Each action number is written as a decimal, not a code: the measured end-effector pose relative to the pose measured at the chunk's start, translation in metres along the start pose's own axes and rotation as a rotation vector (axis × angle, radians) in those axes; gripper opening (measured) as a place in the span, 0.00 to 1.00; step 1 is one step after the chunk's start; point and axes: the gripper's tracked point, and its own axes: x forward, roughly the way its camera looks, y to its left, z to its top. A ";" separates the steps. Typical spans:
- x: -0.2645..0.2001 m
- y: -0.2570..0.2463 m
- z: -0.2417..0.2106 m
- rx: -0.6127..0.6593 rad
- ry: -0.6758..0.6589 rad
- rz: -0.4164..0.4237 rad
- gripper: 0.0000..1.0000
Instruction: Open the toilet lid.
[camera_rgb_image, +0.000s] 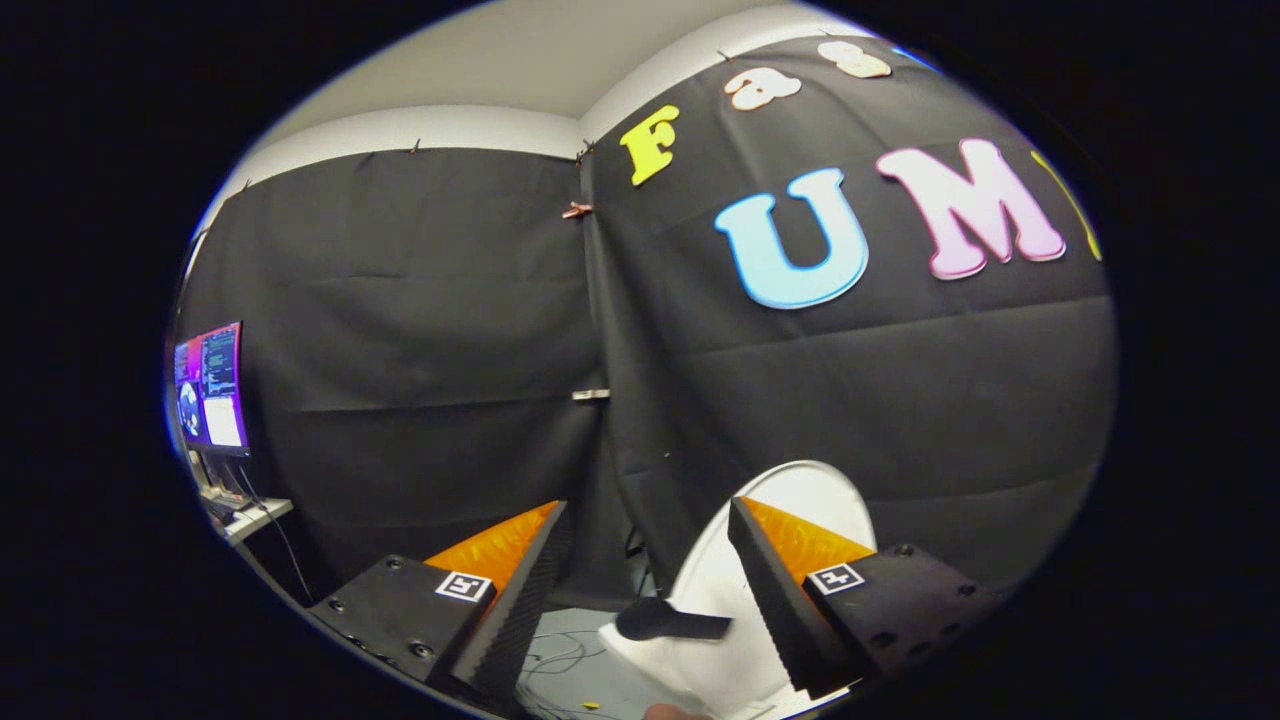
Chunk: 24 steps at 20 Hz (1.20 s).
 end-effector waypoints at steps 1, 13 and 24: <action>-0.014 -0.021 0.006 -0.020 -0.012 -0.051 0.99; -0.241 -0.210 0.017 -0.158 -0.013 -0.543 0.99; -0.331 -0.257 0.015 -0.231 -0.081 -0.772 0.99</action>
